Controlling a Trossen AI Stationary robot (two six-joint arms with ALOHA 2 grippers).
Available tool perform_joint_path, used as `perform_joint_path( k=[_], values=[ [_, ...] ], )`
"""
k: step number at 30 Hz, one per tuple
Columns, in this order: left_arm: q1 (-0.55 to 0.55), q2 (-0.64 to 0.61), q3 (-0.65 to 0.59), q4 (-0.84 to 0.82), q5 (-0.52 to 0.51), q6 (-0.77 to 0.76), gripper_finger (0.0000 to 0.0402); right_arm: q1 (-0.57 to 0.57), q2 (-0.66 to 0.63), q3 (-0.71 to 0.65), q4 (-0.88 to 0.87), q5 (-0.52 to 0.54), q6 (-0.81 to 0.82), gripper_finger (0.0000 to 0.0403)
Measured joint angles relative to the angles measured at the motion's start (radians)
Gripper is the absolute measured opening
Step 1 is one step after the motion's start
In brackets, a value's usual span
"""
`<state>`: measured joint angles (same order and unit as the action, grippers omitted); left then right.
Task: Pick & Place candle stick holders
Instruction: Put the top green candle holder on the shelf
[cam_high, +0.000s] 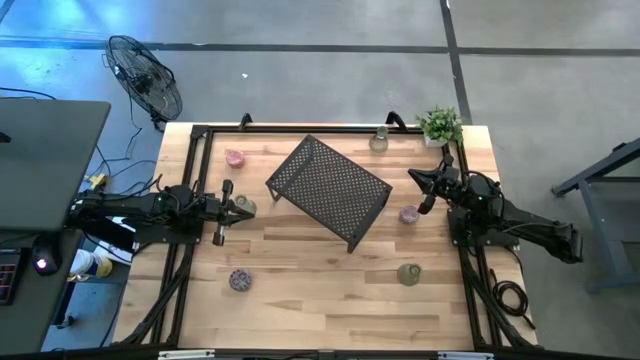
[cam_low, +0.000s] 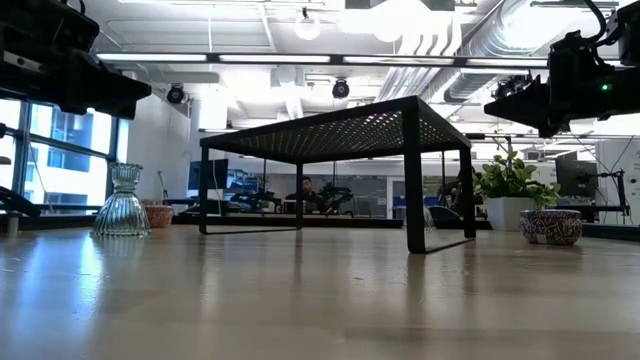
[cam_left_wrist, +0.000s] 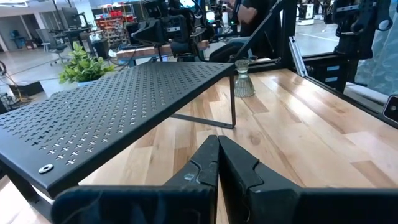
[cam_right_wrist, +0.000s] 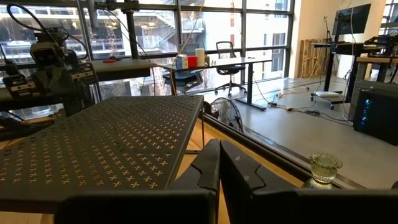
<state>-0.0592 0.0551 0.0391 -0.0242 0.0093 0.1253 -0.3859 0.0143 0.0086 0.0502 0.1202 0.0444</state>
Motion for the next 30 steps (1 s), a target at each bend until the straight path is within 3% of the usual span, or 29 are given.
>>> perform_joint_path(
  k=[22, 30],
  values=[
    [0.000, 0.000, -0.003, 0.047, -0.042, -0.003, 0.0001, 0.000, 0.000, 0.000, 0.000, 0.000, 0.000, 0.0000],
    [0.000, 0.006, -0.003, 0.045, -0.123, -0.181, 0.0001, 0.000, 0.000, 0.000, 0.029, 0.001, 0.098, 0.0000]
  ],
)
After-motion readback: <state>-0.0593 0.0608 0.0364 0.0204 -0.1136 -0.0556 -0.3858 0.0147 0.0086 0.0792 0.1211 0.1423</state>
